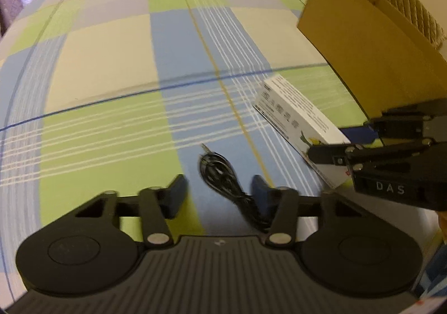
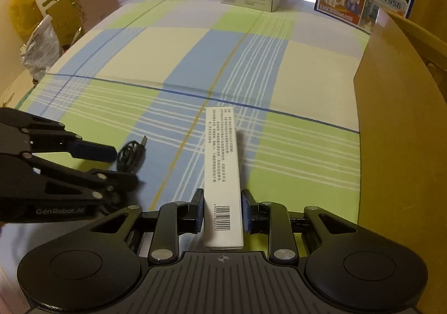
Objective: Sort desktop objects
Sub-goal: 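Grasp the white medicine box with the right tool while the left tool grasps the black cable, then lift the black cable with the left tool while the right tool lifts the white box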
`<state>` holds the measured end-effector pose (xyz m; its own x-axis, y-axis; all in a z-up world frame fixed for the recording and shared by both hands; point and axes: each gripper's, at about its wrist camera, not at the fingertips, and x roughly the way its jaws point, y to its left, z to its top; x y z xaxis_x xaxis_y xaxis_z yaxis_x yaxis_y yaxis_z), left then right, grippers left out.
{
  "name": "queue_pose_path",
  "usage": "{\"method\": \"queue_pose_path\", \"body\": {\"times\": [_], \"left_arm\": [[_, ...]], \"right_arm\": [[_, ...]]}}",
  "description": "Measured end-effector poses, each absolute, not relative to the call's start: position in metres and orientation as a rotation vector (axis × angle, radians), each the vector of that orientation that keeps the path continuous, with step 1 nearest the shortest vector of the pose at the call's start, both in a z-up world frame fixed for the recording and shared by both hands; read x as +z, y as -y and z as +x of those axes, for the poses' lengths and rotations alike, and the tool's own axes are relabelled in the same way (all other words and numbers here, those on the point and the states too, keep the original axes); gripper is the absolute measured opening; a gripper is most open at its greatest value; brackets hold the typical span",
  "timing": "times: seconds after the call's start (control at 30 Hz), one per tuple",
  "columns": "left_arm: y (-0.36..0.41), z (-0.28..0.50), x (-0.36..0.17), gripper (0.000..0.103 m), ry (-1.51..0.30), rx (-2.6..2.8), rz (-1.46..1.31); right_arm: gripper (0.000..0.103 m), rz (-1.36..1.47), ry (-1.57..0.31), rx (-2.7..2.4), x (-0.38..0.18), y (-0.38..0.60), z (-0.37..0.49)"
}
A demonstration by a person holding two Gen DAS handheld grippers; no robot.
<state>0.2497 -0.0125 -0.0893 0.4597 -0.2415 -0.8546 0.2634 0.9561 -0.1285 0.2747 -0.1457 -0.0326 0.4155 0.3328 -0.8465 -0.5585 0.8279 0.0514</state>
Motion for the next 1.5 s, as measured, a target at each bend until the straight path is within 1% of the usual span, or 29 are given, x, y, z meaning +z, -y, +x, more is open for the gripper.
{"method": "queue_pose_path", "body": {"times": [0.03,0.07,0.1,0.17,0.2,0.27,0.33,0.43,0.5,0.77,0.9,1.13,1.33,1.47,1.5], "left_arm": [[0.015,0.249,-0.089,0.037,-1.045,-0.311,0.058],[0.018,0.249,-0.089,0.027,-1.048,-0.312,0.094],[0.020,0.248,-0.087,0.019,-1.049,-0.316,0.122],[0.019,0.245,-0.086,0.011,-1.047,-0.313,0.152],[0.018,0.244,-0.085,0.010,-1.047,-0.308,0.155],[0.014,0.243,-0.082,0.009,-1.042,-0.307,0.138],[0.011,0.243,-0.082,0.009,-1.040,-0.304,0.126],[0.012,0.244,-0.084,0.013,-1.031,-0.283,0.164],[0.010,0.246,-0.085,0.015,-1.021,-0.279,0.153],[0.006,0.251,-0.090,0.016,-0.999,-0.281,0.105],[0.004,0.252,-0.087,0.014,-1.010,-0.281,0.067],[0.005,0.249,-0.078,0.013,-0.982,-0.287,0.066],[0.005,0.251,-0.084,0.014,-0.999,-0.283,0.079],[0.006,0.252,-0.089,0.016,-0.997,-0.272,0.124],[0.005,0.252,-0.089,0.019,-0.989,-0.271,0.130]], "right_arm": [[0.023,-0.258,-0.994,0.567,-0.033,0.146,0.275],[0.023,-0.256,-0.993,0.569,-0.033,0.145,0.275],[0.023,-0.250,-0.993,0.572,-0.033,0.145,0.275],[0.024,-0.242,-0.997,0.572,-0.034,0.143,0.277],[0.026,-0.240,-0.998,0.573,-0.033,0.143,0.278],[0.029,-0.232,-0.999,0.576,-0.033,0.144,0.278],[0.036,-0.219,-0.999,0.581,-0.033,0.144,0.279],[0.040,-0.208,-0.999,0.582,-0.033,0.144,0.280],[0.041,-0.201,-1.002,0.581,-0.034,0.144,0.281],[0.042,-0.183,-1.002,0.569,-0.034,0.144,0.285],[0.042,-0.179,-0.999,0.577,-0.034,0.142,0.285],[0.042,-0.197,-0.997,0.574,-0.037,0.139,0.286],[0.042,-0.201,-1.000,0.575,-0.038,0.138,0.288],[0.042,-0.198,-1.001,0.576,-0.038,0.137,0.288],[0.042,-0.198,-1.001,0.576,-0.038,0.137,0.289]]}}
